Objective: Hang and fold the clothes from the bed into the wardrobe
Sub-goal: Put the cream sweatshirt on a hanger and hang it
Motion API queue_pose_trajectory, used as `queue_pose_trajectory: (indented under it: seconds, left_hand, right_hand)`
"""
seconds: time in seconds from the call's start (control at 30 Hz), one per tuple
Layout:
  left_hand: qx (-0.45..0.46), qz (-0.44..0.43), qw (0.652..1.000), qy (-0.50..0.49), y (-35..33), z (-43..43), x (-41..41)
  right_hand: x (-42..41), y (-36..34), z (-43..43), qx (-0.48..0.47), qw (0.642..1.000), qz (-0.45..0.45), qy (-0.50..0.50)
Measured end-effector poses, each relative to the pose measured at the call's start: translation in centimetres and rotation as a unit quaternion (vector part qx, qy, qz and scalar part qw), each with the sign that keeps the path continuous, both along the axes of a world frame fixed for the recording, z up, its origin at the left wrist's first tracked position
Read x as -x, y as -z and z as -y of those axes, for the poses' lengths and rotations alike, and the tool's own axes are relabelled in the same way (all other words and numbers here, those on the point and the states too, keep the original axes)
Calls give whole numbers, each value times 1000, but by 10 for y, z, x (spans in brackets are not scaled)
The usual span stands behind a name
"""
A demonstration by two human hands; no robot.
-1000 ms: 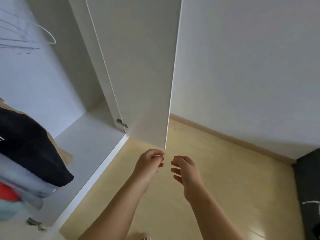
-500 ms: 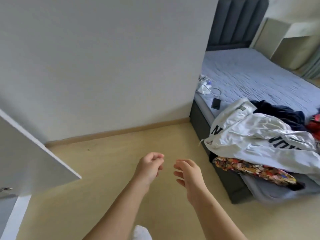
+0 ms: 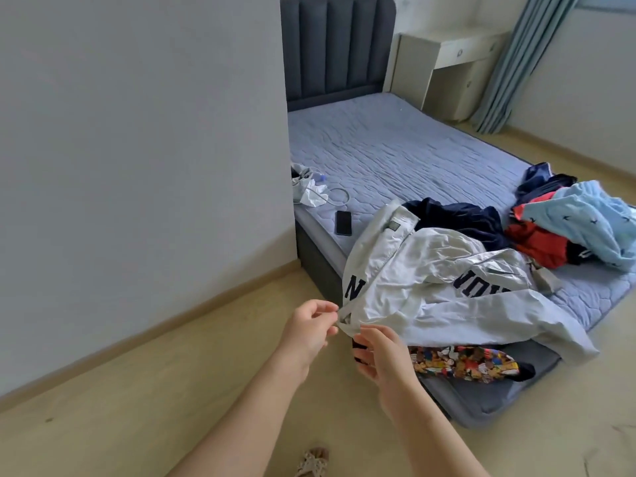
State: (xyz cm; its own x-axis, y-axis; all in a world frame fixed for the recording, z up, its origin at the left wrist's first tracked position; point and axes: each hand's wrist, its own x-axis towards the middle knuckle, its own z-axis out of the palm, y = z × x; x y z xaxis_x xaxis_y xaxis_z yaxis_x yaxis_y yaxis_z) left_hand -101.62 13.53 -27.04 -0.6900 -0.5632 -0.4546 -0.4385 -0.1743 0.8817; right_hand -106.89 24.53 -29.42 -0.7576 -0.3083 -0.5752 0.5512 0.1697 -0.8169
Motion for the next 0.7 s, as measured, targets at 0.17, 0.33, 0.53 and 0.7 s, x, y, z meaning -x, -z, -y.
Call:
queue_pose_trajectory:
  seconds: [0.17,0.33,0.53,0.7]
  left_hand:
    - [1,15,999,45,3,26,92]
    - [-4,42,993,106,13,7,172]
    - [6,69,987,142,30,-37,266]
    - [5,95,990,102,48,-83,346]
  right_hand:
    - [86,-8,18,12,998,8,57]
    - [145,3,-8,13,993,41,113]
    - [232,22,-54,-1,989,55,140]
    - [329,33,-103,-21,995,48,82]
